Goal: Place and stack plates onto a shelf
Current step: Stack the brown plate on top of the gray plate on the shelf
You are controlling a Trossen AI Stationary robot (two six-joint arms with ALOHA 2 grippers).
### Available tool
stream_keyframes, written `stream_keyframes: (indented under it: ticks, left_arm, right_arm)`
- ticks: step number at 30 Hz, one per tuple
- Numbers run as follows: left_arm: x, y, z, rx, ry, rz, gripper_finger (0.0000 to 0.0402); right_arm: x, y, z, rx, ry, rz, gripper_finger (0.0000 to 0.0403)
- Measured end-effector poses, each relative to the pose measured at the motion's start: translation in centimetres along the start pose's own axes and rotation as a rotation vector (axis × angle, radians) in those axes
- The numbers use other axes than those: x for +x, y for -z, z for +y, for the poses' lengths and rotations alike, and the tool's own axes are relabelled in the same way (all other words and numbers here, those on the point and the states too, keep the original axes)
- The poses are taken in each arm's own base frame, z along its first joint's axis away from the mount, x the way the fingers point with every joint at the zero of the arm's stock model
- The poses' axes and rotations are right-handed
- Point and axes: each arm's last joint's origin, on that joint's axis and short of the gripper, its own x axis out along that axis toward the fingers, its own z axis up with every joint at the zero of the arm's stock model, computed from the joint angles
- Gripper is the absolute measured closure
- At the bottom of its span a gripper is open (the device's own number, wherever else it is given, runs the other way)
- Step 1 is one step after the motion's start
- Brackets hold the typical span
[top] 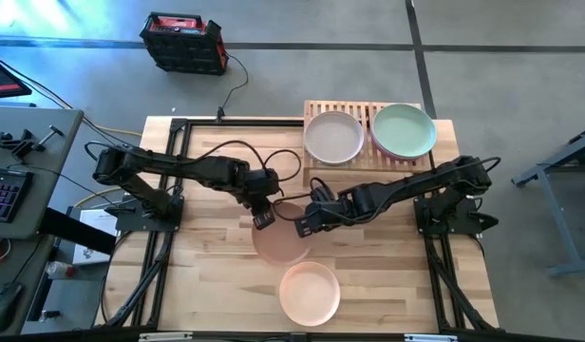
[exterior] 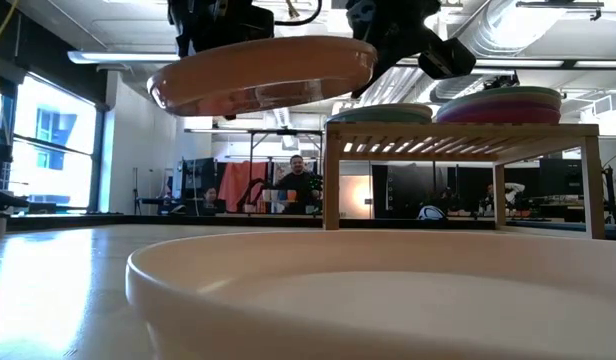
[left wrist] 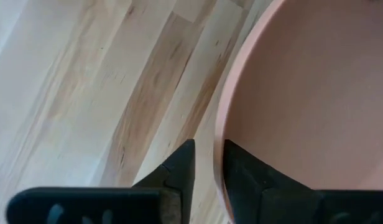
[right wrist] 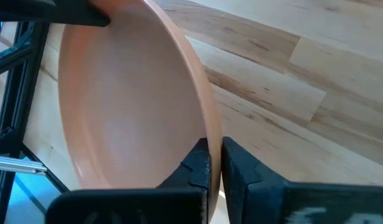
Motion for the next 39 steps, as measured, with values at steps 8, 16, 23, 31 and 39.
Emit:
stream_keyframes:
  ticks: [8, 16, 23, 31, 39]
  left_arm:
    - [-0.6, -0.2, -0.1, -0.045, 0.018, -0.020, 0.0308]
    - [-3.9, -1.6, -0.4, -0.009, 0.065, -0.116, 0.0311]
    - [-6.7, -1.5, 0.1, 0.031, 0.082, -0.177, 0.0311]
    - [-9.2, -1.2, 1.4, 0.009, 0.090, -0.252, 0.0311]
    - [-9.9, -1.6, 2.9, 0.014, 0.059, -0.289, 0.0311]
  right_arm:
    - [0.0, 0.2, -0.4, 0.007, 0.040, 0.045, 0.0403]
    - [-0.1, 0.2, -1.0, -0.002, 0.079, 0.104, 0.0403]
    - [-2.2, -1.8, -1.4, -0.032, 0.026, 0.095, 0.0403]
    - [-5.9, -6.2, -3.4, -0.098, -0.025, 0.047, 0.0403]
    - [-9.9, -11.9, -7.1, -0.145, -0.066, -0.061, 0.0403]
